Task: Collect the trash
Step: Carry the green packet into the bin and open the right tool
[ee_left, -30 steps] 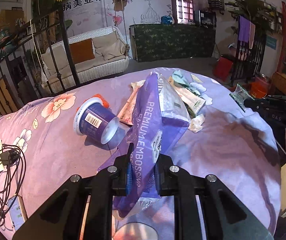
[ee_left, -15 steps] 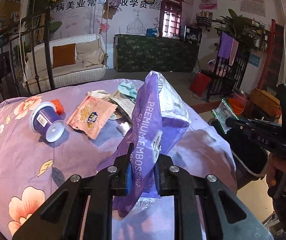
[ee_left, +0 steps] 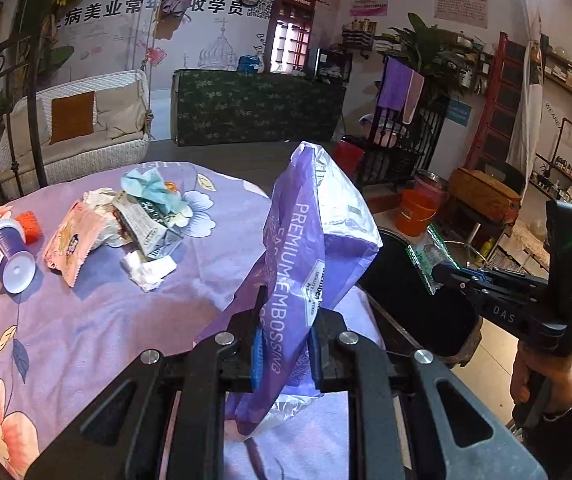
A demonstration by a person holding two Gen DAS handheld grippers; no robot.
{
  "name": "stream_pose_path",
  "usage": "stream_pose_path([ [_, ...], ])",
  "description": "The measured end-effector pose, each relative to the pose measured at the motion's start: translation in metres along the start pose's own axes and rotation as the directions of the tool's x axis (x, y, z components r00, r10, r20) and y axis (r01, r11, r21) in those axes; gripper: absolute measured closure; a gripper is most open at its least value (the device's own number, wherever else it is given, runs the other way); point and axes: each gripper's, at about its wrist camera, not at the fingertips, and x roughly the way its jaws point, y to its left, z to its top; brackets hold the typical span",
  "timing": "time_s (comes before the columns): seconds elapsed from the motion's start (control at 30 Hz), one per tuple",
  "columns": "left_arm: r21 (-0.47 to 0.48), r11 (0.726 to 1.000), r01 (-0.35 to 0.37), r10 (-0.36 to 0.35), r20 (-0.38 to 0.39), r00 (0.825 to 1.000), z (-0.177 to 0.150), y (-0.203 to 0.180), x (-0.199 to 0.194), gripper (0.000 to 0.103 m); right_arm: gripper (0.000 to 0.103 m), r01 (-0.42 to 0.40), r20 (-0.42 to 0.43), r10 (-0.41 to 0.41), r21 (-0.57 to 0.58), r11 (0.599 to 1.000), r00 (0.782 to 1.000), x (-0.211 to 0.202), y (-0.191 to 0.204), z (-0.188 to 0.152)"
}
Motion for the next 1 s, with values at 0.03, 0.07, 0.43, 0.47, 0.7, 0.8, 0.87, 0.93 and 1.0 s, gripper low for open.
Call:
stream_pose_path([
  [0.03,0.007,1.000,0.008,-0.008,-0.001,1.000,0.001,-0.004,0.002,0.085,0.095,0.015,-0.004,-0.014,0.007,1.000,1.000,0.000,-0.005,-0.002],
  [0.07,0.015,1.000,0.015,-0.015,-0.003,1.000,0.001,-0.009,0.005,0.085,0.095,0.027,-0.010,-0.027,0.013,1.000,1.000,0.001,-0.011,-0.003],
  [0.43,0.064,0.994,0.090,-0.087,-0.046,0.995,0.000,-0.044,0.030,0.085,0.095,0.145,-0.172,-0.120,0.139,0.980,0.978,0.041,-0.069,-0.033],
  [0.47,0.068,0.993,0.094,-0.090,-0.050,0.995,-0.001,-0.046,0.032,0.085,0.095,0.152,-0.183,-0.125,0.142,0.978,0.975,0.044,-0.072,-0.037],
  [0.7,0.079,0.990,0.115,-0.109,-0.081,0.991,-0.004,-0.060,0.044,0.085,0.095,0.189,-0.273,-0.139,0.168,0.968,0.952,0.070,-0.082,-0.048],
  [0.8,0.075,0.989,0.124,-0.117,-0.096,0.989,-0.006,-0.062,0.050,0.085,0.091,0.204,-0.304,-0.144,0.175,0.963,0.942,0.077,-0.085,-0.052],
  [0.87,0.078,0.989,0.126,-0.118,-0.105,0.987,-0.007,-0.065,0.053,0.085,0.087,0.203,-0.311,-0.141,0.178,0.963,0.940,0.078,-0.085,-0.053],
  [0.93,0.082,0.988,0.128,-0.118,-0.116,0.986,-0.009,-0.068,0.056,0.085,0.061,0.206,-0.306,-0.145,0.176,0.963,0.941,0.076,-0.084,-0.055],
  [1.0,0.083,0.987,0.135,-0.124,-0.125,0.984,-0.010,-0.071,0.059,0.085,0.042,0.212,-0.291,-0.156,0.169,0.963,0.944,0.074,-0.084,-0.058],
])
